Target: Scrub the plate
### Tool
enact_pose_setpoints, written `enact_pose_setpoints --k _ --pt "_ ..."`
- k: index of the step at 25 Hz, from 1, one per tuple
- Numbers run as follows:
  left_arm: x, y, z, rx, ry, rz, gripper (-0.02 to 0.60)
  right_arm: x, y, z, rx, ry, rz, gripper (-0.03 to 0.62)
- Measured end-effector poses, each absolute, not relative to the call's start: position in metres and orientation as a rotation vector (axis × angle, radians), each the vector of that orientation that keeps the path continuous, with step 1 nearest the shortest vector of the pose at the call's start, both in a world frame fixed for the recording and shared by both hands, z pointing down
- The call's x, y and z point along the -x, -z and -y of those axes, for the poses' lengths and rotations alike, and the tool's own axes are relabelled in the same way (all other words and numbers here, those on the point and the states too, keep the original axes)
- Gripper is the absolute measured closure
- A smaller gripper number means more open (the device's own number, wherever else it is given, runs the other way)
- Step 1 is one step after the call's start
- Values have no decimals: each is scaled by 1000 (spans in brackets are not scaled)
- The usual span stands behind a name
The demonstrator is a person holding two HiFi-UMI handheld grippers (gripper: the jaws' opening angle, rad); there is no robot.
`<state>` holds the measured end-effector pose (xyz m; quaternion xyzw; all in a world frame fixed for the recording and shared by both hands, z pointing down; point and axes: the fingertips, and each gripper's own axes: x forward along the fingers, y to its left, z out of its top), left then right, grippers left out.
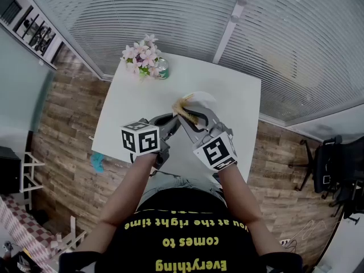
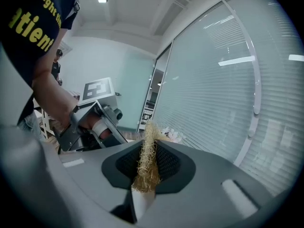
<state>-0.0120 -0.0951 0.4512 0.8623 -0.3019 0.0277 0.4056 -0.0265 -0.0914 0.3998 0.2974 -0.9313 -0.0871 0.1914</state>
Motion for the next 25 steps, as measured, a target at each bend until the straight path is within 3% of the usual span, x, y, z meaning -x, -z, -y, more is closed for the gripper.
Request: enact_pose_setpoints --k 25 --pt "17 -447 99 -2152 11 756 574 -21 -409 113 -1027 193 2544 540"
